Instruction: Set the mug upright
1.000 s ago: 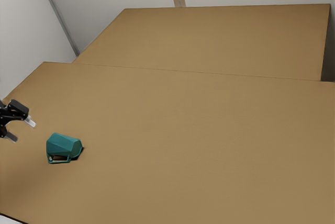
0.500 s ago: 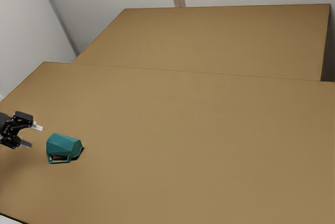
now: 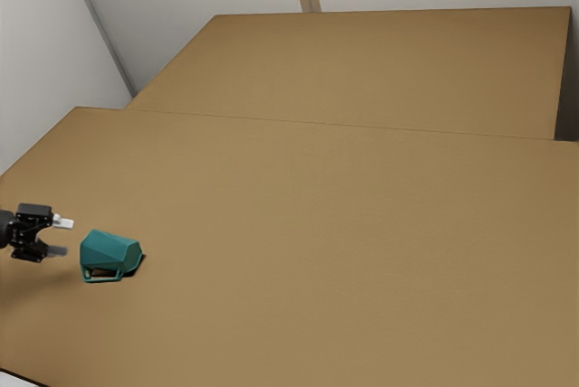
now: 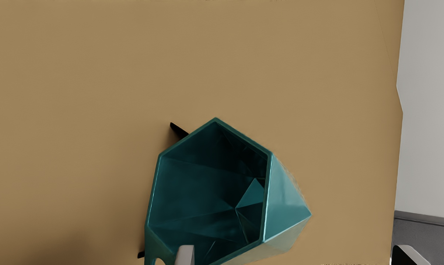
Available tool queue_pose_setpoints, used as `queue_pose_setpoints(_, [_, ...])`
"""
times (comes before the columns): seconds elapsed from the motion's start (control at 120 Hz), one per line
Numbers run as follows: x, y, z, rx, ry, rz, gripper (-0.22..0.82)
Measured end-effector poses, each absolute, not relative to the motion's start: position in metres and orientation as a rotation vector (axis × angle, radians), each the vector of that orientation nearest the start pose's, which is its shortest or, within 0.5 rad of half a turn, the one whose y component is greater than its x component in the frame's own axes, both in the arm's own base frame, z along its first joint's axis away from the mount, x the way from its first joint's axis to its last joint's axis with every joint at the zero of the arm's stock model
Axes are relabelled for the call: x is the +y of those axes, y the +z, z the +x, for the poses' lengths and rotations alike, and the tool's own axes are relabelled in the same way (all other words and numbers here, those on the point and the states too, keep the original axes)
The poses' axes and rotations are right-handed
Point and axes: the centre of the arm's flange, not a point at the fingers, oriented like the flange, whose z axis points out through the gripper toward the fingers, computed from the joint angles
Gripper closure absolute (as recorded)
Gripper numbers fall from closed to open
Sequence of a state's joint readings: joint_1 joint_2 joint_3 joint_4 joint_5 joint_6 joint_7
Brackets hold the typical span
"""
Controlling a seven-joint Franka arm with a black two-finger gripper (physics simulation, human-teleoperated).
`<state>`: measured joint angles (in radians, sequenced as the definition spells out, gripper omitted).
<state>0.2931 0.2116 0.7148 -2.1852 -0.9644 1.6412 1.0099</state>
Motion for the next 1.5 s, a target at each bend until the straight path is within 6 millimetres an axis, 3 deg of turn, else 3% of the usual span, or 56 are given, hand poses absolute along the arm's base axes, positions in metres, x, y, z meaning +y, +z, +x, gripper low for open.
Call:
queue_pose_setpoints(0.375, [0.338, 0.289, 0.363, 0.327, 0.38, 2.144, 0.02])
queue_pose_setpoints(0.675, [0.321, 0.277, 0.365, 0.273, 0.375, 2.139, 0.04])
queue_pose_setpoints(0.733, [0.32, 0.276, 0.366, 0.264, 0.377, 2.141, 0.11])
queue_pose_setpoints(0.908, [0.318, 0.274, 0.364, 0.253, 0.379, 2.14, 0.49])
queue_pose_setpoints(1.008, [0.317, 0.274, 0.365, 0.246, 0.379, 2.141, 0.62])
queue_pose_setpoints(1.25, [0.315, 0.277, 0.368, 0.223, 0.388, 2.145, 0.74])
queue_pose_setpoints(1.5, [0.31, 0.288, 0.374, 0.192, 0.405, 2.14, 0.77])
